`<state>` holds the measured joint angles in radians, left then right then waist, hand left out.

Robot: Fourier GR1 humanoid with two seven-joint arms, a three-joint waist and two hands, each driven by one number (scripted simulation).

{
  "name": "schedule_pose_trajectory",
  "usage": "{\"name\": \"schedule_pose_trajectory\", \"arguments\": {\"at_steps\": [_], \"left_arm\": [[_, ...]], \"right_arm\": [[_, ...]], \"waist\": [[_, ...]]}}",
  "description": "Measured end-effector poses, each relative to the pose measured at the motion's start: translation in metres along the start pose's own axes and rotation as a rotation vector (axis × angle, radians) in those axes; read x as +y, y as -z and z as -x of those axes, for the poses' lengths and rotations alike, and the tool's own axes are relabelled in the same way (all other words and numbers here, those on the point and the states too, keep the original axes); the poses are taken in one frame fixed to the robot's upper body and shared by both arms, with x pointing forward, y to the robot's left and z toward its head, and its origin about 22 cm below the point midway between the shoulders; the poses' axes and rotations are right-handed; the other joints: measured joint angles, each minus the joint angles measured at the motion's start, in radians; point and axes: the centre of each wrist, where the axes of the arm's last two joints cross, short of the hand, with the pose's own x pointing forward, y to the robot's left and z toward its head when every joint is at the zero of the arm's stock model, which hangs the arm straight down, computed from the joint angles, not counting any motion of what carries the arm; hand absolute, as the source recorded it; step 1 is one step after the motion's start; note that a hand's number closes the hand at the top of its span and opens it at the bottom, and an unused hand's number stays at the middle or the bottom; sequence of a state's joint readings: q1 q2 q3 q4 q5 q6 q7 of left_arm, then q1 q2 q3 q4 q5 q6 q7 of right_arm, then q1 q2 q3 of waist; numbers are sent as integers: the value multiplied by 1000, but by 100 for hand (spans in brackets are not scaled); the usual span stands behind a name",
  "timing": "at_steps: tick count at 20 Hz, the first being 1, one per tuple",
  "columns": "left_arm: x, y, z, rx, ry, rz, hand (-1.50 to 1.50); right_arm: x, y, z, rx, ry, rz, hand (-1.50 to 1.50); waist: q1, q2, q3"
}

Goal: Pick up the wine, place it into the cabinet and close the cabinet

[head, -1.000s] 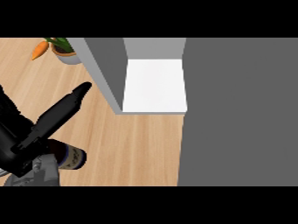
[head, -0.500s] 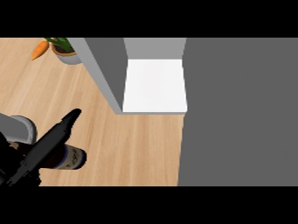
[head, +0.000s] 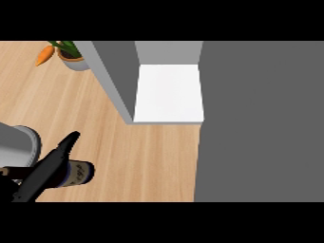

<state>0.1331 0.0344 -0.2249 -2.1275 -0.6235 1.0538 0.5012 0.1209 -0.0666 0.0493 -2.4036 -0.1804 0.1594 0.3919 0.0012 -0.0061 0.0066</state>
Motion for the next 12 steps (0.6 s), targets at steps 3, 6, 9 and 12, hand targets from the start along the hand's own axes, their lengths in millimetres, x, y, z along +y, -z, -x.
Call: {"name": "schedule_pose_trajectory", "arguments": {"at_steps": [3, 6, 9, 12], "left_arm": [[9, -7, 3, -9, -6, -2, -150], [16, -9, 7, -6, -9, -10, -150], [23, -11, 11, 10, -4, -22, -150], [27, -13, 29, 69, 36, -23, -150]], "right_arm": [[-1, -2, 1, 0, -6, 1, -150], [-1, -2, 1, -3, -10, -2, -150], [-1, -2, 0, -1, -11, -1, -150], [-1, -1, 0, 3, -13, -1, -150]], "waist": [[1, -2, 3], [3, -4, 4], [4, -4, 4], [3, -1, -2]]}}
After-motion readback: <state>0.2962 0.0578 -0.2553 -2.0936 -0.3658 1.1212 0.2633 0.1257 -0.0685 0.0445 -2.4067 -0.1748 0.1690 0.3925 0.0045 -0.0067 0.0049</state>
